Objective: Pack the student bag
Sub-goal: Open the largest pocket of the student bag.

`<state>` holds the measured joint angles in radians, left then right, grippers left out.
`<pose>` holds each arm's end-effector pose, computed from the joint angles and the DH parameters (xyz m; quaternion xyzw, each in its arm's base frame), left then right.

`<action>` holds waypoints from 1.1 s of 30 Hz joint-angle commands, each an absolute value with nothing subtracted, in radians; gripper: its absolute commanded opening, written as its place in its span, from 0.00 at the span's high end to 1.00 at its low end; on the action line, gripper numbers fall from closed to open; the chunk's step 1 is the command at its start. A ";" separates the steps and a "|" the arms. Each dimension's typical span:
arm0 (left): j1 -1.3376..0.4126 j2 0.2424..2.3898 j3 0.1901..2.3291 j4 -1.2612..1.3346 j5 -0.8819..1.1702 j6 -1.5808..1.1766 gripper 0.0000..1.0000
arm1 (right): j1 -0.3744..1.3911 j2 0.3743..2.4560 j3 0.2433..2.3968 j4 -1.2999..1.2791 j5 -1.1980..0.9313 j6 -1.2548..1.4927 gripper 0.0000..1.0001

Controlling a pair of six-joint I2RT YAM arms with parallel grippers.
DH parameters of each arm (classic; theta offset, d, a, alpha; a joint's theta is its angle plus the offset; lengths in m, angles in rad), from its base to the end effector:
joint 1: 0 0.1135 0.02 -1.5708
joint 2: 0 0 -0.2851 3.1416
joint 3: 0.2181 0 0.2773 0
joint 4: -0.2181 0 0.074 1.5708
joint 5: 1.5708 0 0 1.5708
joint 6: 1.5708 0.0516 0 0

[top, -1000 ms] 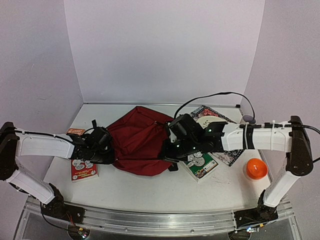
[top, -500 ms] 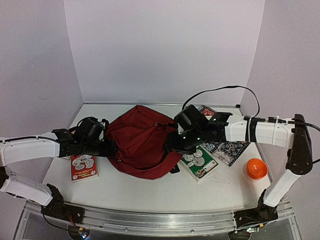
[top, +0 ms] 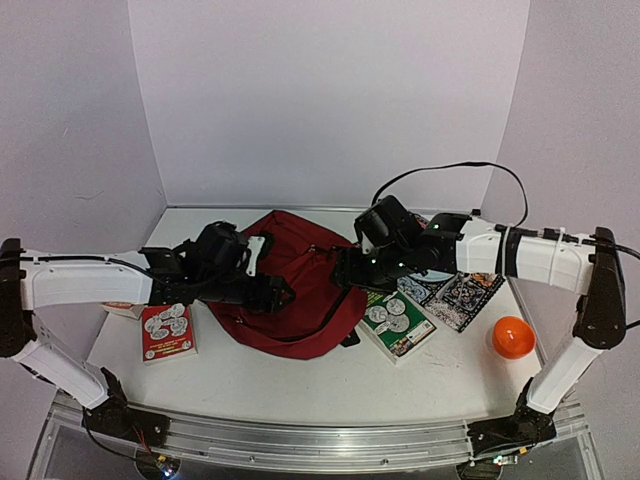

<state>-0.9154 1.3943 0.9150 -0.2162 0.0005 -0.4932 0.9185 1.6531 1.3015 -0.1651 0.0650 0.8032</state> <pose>0.2037 -0.2650 0.2421 0.1899 0.8856 -0.2746 0.3228 0.2621 0.3376 0.2987 -0.0334 0.8633 0.3630 0.3490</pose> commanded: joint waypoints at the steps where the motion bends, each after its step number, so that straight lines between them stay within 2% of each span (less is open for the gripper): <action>1: -0.964 1.481 1.023 -0.098 0.081 -0.474 0.19 | 0.902 1.674 1.352 -0.199 0.081 0.795 0.32; 15: -0.997 1.636 1.098 -0.005 0.140 -0.505 0.18 | 0.882 1.799 1.470 -0.173 -0.003 0.778 0.31; 21: -0.997 1.672 1.105 -0.005 0.110 -0.518 0.22 | 0.882 1.797 1.498 -0.121 -0.074 0.752 0.31; 24: -0.997 1.688 1.119 0.018 0.103 -0.520 0.32 | 0.881 1.802 1.502 -0.113 -0.088 0.750 0.31; 33: -0.997 1.713 1.141 0.028 0.120 -0.520 0.76 | 0.881 1.761 1.447 -0.111 -0.046 0.750 0.31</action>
